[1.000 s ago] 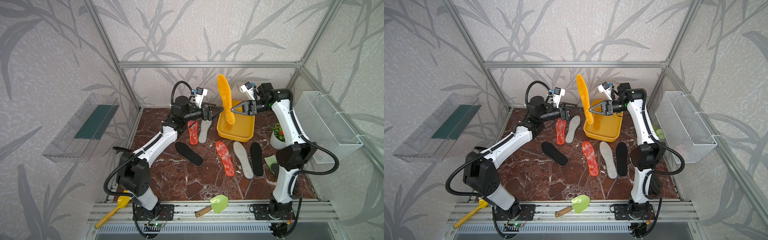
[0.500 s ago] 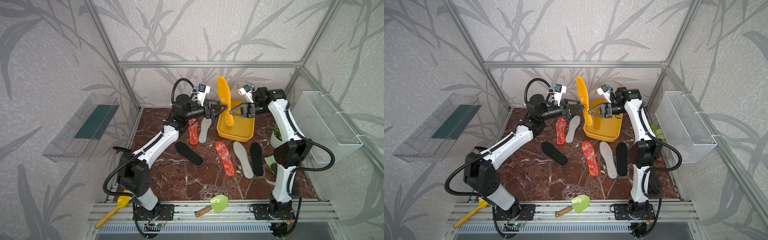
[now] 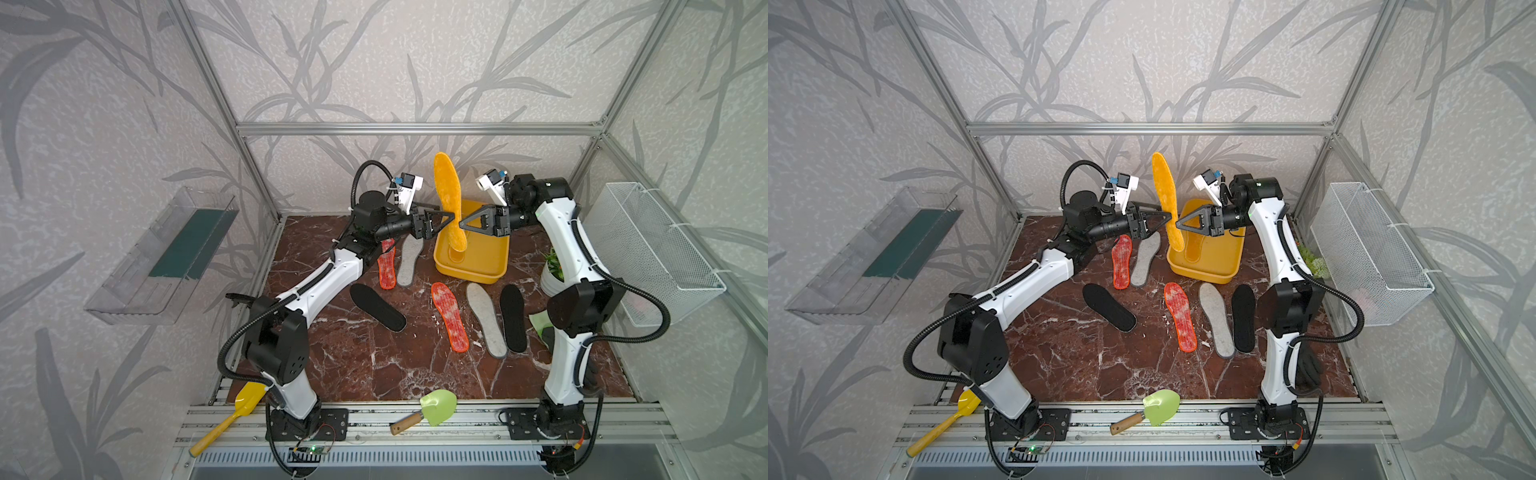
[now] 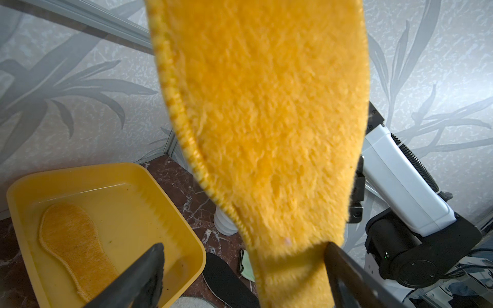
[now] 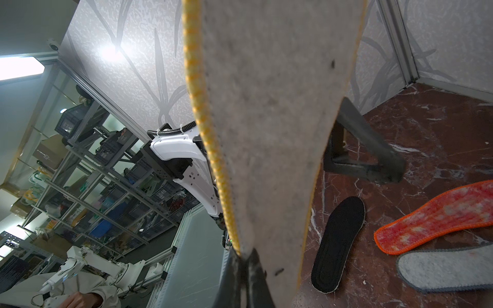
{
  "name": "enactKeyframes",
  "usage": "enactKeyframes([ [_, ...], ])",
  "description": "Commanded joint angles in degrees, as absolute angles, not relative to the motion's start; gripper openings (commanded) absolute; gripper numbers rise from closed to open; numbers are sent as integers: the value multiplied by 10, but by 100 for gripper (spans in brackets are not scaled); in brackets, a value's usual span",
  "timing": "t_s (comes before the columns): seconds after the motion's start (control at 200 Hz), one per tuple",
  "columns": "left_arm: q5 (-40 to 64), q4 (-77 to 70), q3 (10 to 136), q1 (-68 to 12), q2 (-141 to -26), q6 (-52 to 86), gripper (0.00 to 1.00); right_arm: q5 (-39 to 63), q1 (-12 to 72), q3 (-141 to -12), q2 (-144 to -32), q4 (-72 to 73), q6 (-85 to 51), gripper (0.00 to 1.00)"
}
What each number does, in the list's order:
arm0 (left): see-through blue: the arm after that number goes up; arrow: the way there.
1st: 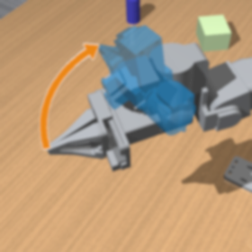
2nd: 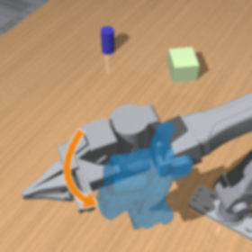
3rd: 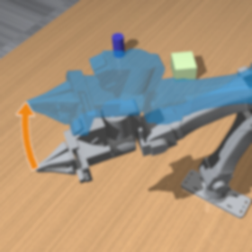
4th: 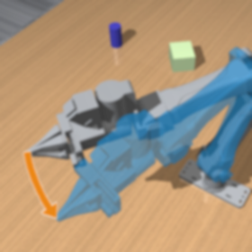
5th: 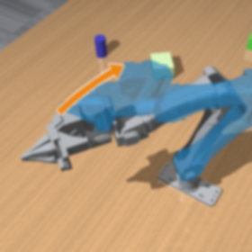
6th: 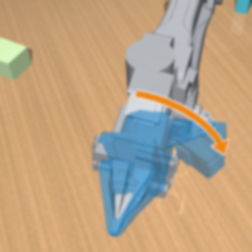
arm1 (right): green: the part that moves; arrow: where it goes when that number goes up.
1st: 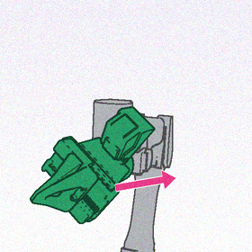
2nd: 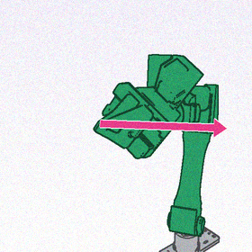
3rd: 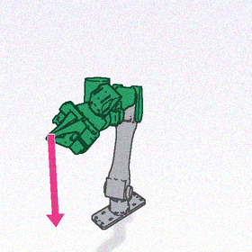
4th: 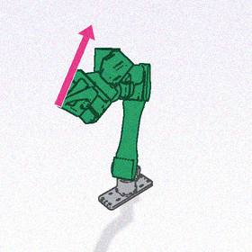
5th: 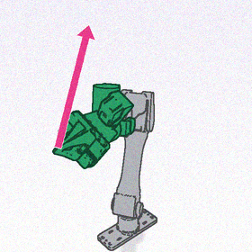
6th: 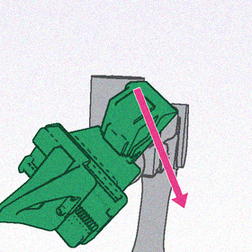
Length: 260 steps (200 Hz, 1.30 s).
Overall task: Put the insoles into the storage box
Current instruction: Place the insole in the storage box.
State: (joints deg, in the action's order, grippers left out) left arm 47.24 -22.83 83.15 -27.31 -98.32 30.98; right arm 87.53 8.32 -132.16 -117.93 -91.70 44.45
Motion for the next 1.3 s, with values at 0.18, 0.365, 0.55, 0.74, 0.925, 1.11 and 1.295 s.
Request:
enactKeyframes([
  [0.18, 498, -316, 842, -275, -1005, 350, 91, 975, 87, -1318, -1153, -1034, 480, 0],
  [0.365, 519, -366, 843, -278, -1011, 381, 90, 975, 87, -1311, -1152, -1033, 484, 0],
  [0.55, 523, -350, 851, -284, -1003, 371, 84, 975, 87, -1312, -1155, -1033, 484, 0],
  [0.74, 523, -321, 856, -293, -999, 351, 67, 975, 87, -1316, -1158, -1033, 482, 0],
  [0.925, 525, -318, 854, -293, -993, 352, 54, 975, 87, -1314, -1158, -1032, 481, 0],
  [1.11, 521, -303, 851, -294, -982, 343, 44, 975, 87, -1314, -1159, -1032, 480, 0],
  [1.295, 522, -291, 852, -293, -977, 340, 34, 975, 87, -1315, -1161, -1033, 480, 0],
])
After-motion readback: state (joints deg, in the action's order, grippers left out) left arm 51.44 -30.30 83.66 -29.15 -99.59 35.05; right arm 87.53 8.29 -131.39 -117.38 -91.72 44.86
